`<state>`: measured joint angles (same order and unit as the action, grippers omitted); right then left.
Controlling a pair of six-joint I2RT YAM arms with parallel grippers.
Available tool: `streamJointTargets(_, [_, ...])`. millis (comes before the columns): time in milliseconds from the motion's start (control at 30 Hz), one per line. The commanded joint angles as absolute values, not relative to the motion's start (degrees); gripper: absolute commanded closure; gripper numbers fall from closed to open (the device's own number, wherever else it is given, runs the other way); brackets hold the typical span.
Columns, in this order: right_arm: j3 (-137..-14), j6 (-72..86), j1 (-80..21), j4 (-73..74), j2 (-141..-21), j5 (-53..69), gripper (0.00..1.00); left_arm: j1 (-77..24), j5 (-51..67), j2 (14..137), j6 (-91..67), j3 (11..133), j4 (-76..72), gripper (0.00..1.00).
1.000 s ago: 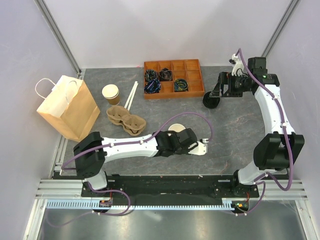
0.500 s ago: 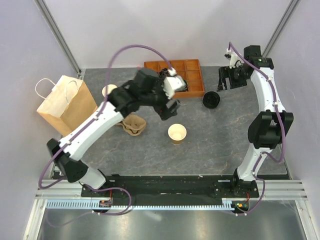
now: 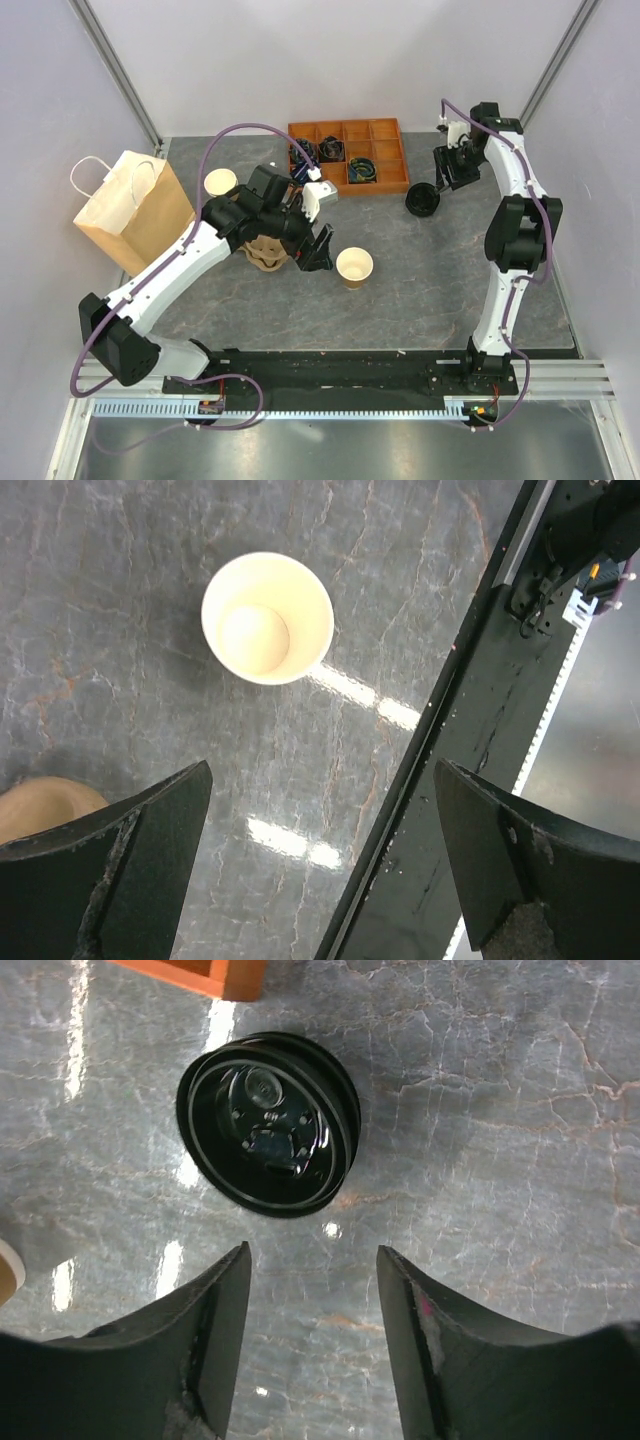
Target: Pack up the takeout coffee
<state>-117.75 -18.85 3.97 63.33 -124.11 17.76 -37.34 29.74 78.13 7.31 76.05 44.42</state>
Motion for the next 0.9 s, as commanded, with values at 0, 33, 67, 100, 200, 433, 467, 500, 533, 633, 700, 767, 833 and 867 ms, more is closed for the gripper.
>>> streamJointTargets(0, [-120.50,-18.55,3.96,61.00,-126.38,17.23,0.40,-37.00,30.07,75.23,6.32,76.29,42.36,0.00])
streamJointTargets(33, [-120.41,-18.28,3.87,60.65,-126.65,17.23,0.40,-36.91,29.62,75.23,6.24,76.20,42.28,0.00])
streamJointTargets(67, [-120.32,-18.19,3.78,59.86,-126.91,17.23,0.42,-36.83,29.27,75.32,6.33,76.20,42.10,0.00])
streamJointTargets(100, [-120.24,-18.02,3.61,59.42,-127.52,16.79,0.43,-36.83,28.31,75.41,6.33,76.03,41.93,0.00])
streamJointTargets(200, [-120.06,-17.23,3.34,57.92,-128.58,16.70,0.46,-36.65,27.34,75.58,6.15,75.94,41.49,0.00])
streamJointTargets(433, [-120.85,-16.26,1.94,55.90,-130.60,15.29,0.50,-36.30,26.63,76.03,5.27,76.11,41.05,0.00])
streamJointTargets(467, [-121.20,-16.35,1.76,55.90,-131.04,14.86,0.51,-36.21,26.72,76.03,5.27,76.11,40.96,0.00])
streamJointTargets(500, [-121.46,-16.26,1.50,55.90,-131.31,14.51,0.53,-36.12,26.54,76.11,5.19,76.11,40.87,0.00])
streamJointTargets(533, [-121.99,-16.26,1.49,55.90,-131.48,14.24,0.56,-36.12,26.54,76.20,5.01,76.11,40.87,0.00])
streamJointTargets(633, [-122.69,-16.43,1.14,55.81,-132.10,12.57,0.64,-35.95,26.46,76.20,5.10,76.46,40.87,0.00])
streamJointTargets(700, [-122.70,-16.61,0.97,55.90,-132.19,11.78,0.73,-35.95,26.11,76.11,5.27,76.73,40.78,0.00])
streamJointTargets(767, [-122.70,-16.79,0.88,55.99,-132.01,11.43,0.81,-35.86,25.75,75.94,5.62,76.90,40.78,0.00])
streamJointTargets(833, [-122.87,-17.05,0.79,56.07,-131.66,10.73,0.89,-35.86,25.40,76.03,5.89,76.90,40.78,0.00])
streamJointTargets(867, [-122.78,-17.22,0.79,56.16,-131.40,10.64,0.96,-35.86,25.40,75.94,5.89,76.82,40.87,0.00])
